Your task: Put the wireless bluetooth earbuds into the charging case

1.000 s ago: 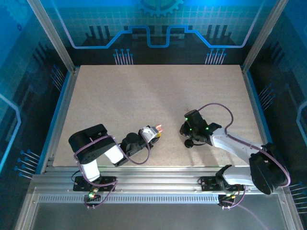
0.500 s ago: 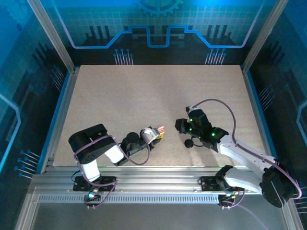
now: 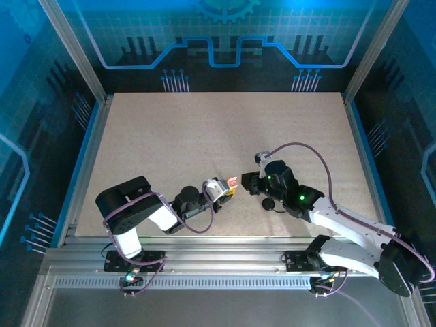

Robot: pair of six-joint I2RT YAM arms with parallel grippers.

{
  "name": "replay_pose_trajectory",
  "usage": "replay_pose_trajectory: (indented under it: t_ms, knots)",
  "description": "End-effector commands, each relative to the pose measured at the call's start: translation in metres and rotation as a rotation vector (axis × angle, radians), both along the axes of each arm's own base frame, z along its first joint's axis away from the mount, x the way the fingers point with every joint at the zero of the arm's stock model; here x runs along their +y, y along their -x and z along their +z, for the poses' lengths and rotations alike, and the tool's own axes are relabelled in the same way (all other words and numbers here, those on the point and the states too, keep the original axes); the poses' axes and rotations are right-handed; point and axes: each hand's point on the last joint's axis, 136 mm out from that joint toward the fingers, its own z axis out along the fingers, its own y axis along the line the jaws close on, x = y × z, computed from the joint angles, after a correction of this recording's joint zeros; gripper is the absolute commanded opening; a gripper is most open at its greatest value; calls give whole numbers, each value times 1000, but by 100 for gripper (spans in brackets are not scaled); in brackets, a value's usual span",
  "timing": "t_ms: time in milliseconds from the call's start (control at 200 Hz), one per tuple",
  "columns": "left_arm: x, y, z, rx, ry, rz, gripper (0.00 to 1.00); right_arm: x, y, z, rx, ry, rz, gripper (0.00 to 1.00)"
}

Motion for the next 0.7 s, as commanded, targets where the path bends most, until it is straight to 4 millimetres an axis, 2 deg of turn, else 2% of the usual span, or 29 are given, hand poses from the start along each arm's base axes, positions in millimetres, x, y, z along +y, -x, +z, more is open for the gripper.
replay_pose_trajectory:
  t_ms: [0,150,235,390,420,515,690]
  knots:
    - [-5,-3,20,-29,59,8,20,-7,-3,-9,14,74,-33,25]
    - [13,-9,18,3,76,100,20,-11,0,-25,132,155,-37,26]
    - [24,-10,22,10,95,149,20,-2,3,-28,170,167,10,26]
    - [60,-17,35,45,183,278,19,10,0,-34,254,240,64,26]
    - [68,-17,38,49,201,302,19,16,-5,-26,252,242,73,26]
    - [89,-18,45,60,231,368,19,31,-15,-26,282,275,115,27]
    - [127,-25,57,103,203,496,18,64,-37,-42,348,354,181,27]
